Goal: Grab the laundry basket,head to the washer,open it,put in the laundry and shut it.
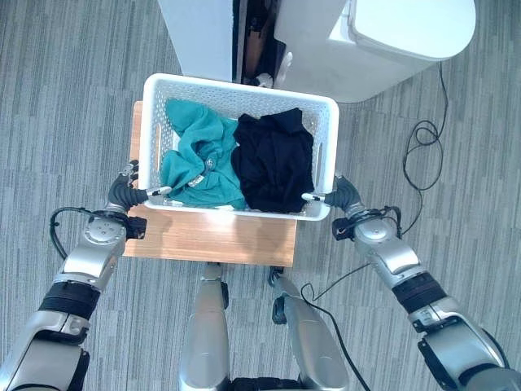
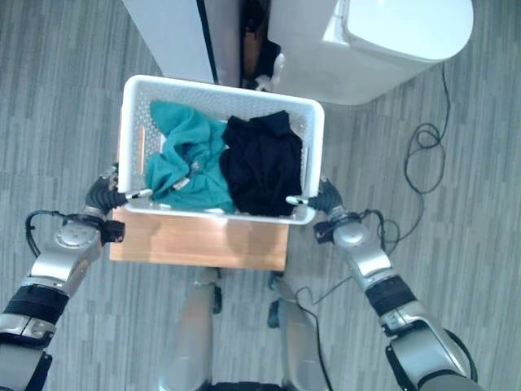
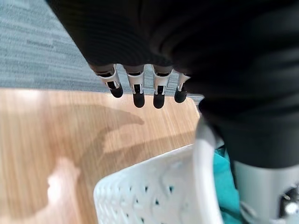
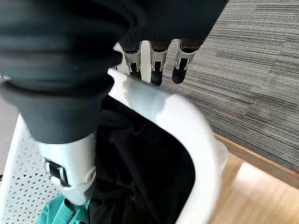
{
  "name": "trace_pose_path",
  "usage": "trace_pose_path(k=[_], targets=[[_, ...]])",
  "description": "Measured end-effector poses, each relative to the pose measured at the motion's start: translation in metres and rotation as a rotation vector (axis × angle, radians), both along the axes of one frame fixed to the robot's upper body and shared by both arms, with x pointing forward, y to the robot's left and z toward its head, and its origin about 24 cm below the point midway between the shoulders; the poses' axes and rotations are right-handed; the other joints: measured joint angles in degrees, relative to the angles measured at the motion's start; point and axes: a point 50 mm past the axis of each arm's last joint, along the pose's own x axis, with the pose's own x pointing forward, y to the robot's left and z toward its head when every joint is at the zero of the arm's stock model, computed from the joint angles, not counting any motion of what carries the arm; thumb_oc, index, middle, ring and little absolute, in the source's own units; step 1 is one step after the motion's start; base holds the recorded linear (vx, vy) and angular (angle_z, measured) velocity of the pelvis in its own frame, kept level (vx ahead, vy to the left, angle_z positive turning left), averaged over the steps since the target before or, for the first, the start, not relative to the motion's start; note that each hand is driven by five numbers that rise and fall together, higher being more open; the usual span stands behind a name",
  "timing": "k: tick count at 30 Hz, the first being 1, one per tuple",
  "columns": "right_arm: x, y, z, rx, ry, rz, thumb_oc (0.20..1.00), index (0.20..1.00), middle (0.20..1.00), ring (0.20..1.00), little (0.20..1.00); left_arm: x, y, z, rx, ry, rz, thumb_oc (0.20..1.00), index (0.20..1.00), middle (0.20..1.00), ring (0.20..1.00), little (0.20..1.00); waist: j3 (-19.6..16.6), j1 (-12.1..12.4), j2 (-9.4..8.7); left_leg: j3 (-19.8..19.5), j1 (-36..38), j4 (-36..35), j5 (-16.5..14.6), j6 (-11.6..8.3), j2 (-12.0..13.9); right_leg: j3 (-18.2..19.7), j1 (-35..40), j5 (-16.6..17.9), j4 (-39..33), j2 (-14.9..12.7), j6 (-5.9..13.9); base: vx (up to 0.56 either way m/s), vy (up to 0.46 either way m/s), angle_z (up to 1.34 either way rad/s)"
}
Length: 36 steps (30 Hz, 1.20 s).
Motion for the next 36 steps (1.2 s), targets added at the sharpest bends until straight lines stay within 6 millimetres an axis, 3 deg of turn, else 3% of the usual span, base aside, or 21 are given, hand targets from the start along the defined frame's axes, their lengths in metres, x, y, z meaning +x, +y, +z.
trace_pose_path(k=[8, 12, 16, 19, 25, 36], targets=[[-0.002, -0.009, 0.0, 0.001, -0.007, -0.022, 1.0, 1.0, 1.0, 1.0, 1.0, -0.004, 0.028, 0.035, 0.102, -0.062, 0.066, 1.0, 1.0, 1.0, 1.0, 1.0, 0.01, -0.62, 1.1, 0.68, 0.53, 0.24, -0.28, 0.04, 0.07, 0.37, -0.23, -0.36, 1.24, -0.09, 0.13, 0.0, 0.0, -0.04], [-0.002, -0.014, 0.001, -0.004, -0.01, -0.033, 1.0, 1.0, 1.0, 1.0, 1.0, 0.005, 0.025, 0.058, 0.117, -0.118, 0.065, 1.0, 1.0, 1.0, 1.0, 1.0, -0.06, -0.55, 1.63, 0.54, 0.43, 0.21, -0.29, 0.03, 0.08, 0.36, -0.28, -0.47, 1.25, -0.1, 0.13, 0.0, 0.0, 0.0], [0.0, -0.015, 0.004, 0.0, -0.019, -0.041, 1.0, 1.0, 1.0, 1.0, 1.0, 0.031, 0.005, 0.094, 0.223, -0.17, 0.035, 1.0, 1.0, 1.0, 1.0, 1.0, -0.05, -1.47, 1.65, 0.61, 0.25, 0.32, -0.29, 0.04, 0.04, 0.41, -0.45, -0.44, 1.31, -0.13, 0.17, -0.02, -0.006, -0.01], [0.003, -0.012, 0.005, -0.004, -0.027, -0.036, 1.0, 1.0, 1.0, 1.0, 1.0, 0.039, -0.003, 0.094, 0.222, -0.167, 0.037, 1.0, 1.0, 1.0, 1.0, 1.0, -0.05, -2.19, 1.7, 0.65, -0.11, 0.3, -0.29, 0.03, 0.08, 0.42, -0.94, -0.43, 1.32, -0.07, 0.17, -0.01, -0.007, -0.01], [0.005, 0.0, 0.009, -0.015, -0.041, 0.0, 1.0, 1.0, 1.0, 1.0, 1.0, 0.05, -0.019, 0.071, 0.2, -0.081, 0.032, 1.0, 1.0, 1.0, 1.0, 1.0, -0.02, -2.4, 1.74, 0.61, -0.78, 0.28, -0.27, 0.04, 0.03, 0.39, -1.62, -0.4, 1.44, -0.06, 0.17, 0.0, 0.0, 0.0], [0.029, 0.028, 0.035, -0.055, -0.089, -0.002, 1.0, 1.0, 1.0, 1.0, 1.0, 0.057, -0.016, 0.063, 0.315, 0.012, 0.096, 1.0, 1.0, 1.0, 1.0, 1.0, 0.01, -2.23, 1.79, 0.53, -1.01, 0.85, -0.02, 0.0, 0.09, 0.42, -2.1, -0.41, 2.47, -0.09, 0.17, -0.01, -0.001, 0.0]])
